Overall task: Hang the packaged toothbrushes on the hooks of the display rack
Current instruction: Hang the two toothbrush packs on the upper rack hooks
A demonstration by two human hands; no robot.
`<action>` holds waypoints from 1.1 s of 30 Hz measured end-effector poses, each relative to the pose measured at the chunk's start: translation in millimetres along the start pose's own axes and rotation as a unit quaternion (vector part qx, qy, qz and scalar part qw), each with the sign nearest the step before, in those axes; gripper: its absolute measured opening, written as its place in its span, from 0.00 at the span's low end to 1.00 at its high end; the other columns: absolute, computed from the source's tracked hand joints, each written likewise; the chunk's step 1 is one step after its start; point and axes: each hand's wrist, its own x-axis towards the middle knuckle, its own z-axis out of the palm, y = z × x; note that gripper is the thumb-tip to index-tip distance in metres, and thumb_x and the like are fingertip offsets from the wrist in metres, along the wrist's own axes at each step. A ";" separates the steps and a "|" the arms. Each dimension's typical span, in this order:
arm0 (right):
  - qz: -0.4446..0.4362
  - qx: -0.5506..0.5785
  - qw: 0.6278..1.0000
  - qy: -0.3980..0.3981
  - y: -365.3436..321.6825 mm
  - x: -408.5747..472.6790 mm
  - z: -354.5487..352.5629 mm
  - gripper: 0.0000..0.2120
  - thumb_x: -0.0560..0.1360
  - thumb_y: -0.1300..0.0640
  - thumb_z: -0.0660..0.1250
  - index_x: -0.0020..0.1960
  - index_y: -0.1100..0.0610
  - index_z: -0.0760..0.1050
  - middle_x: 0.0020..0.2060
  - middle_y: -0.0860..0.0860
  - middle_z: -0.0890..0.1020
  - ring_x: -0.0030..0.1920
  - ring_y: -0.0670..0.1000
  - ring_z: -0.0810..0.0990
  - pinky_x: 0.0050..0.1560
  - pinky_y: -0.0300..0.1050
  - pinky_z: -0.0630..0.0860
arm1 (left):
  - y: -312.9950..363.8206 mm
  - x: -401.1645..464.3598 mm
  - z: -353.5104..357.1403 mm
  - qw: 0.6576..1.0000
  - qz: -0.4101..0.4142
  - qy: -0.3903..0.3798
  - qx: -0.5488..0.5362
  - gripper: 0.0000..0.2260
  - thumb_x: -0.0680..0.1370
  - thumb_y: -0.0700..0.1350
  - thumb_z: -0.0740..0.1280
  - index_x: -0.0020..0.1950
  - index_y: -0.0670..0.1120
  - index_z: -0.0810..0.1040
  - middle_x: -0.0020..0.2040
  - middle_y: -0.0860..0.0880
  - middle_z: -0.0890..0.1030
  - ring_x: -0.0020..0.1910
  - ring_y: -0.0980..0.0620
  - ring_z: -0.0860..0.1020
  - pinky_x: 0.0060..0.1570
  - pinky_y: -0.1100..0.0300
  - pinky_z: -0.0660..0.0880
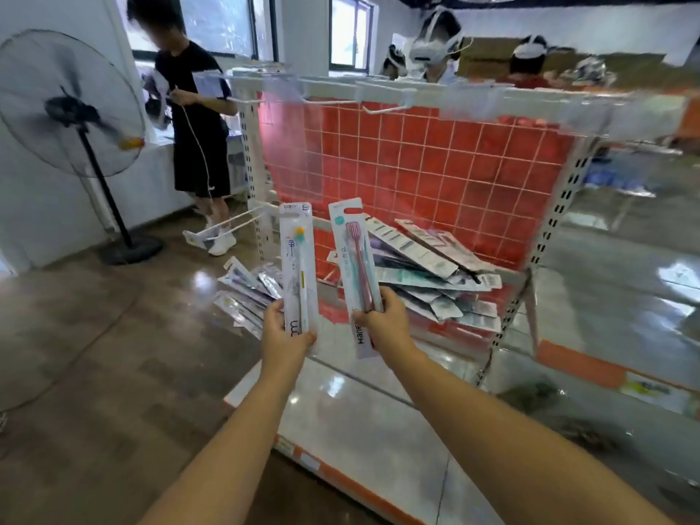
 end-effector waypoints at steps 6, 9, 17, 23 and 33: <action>-0.006 0.009 0.998 0.068 4.0 35.0 -48.8 0.14 0.71 0.68 0.68 0.51 0.56 0.69 0.42 0.53 0.76 0.45 0.55 0.76 0.46 0.47 0.73 | 0.0 23.1 75.3 0.998 0.023 -0.057 -0.003 0.30 0.68 0.27 0.70 0.65 0.47 0.66 0.54 0.49 0.76 0.51 0.49 0.76 0.50 0.51 0.77; -0.009 0.021 0.996 0.087 5.5 42.7 -65.3 0.15 0.71 0.70 0.68 0.54 0.58 0.70 0.41 0.51 0.76 0.44 0.54 0.76 0.42 0.44 0.74 | -1.6 27.7 102.5 0.995 0.041 -0.092 -0.009 0.29 0.67 0.26 0.70 0.59 0.50 0.67 0.52 0.50 0.76 0.51 0.49 0.76 0.42 0.58 0.75; -0.011 0.050 0.988 0.147 -5.2 58.8 -89.0 0.19 0.71 0.71 0.67 0.60 0.60 0.71 0.46 0.52 0.77 0.46 0.53 0.77 0.46 0.46 0.76 | 17.5 40.7 140.6 0.987 0.035 -0.156 -0.029 0.30 0.68 0.24 0.67 0.66 0.43 0.66 0.54 0.47 0.75 0.50 0.49 0.75 0.43 0.58 0.74; -0.045 0.070 0.975 0.205 -3.6 60.9 -98.2 0.18 0.70 0.71 0.68 0.56 0.57 0.71 0.43 0.48 0.78 0.44 0.50 0.78 0.42 0.40 0.77 | 20.6 50.4 157.2 0.973 0.053 -0.222 -0.029 0.29 0.68 0.27 0.70 0.61 0.50 0.66 0.55 0.47 0.77 0.54 0.47 0.77 0.50 0.51 0.77; -0.083 0.122 0.944 0.295 -19.2 64.4 -127.7 0.23 0.67 0.75 0.68 0.57 0.57 0.74 0.48 0.53 0.80 0.48 0.53 0.79 0.47 0.44 0.79 | 46.1 54.4 178.2 0.958 0.090 -0.268 -0.038 0.30 0.69 0.28 0.70 0.65 0.47 0.64 0.59 0.45 0.76 0.54 0.48 0.77 0.49 0.56 0.75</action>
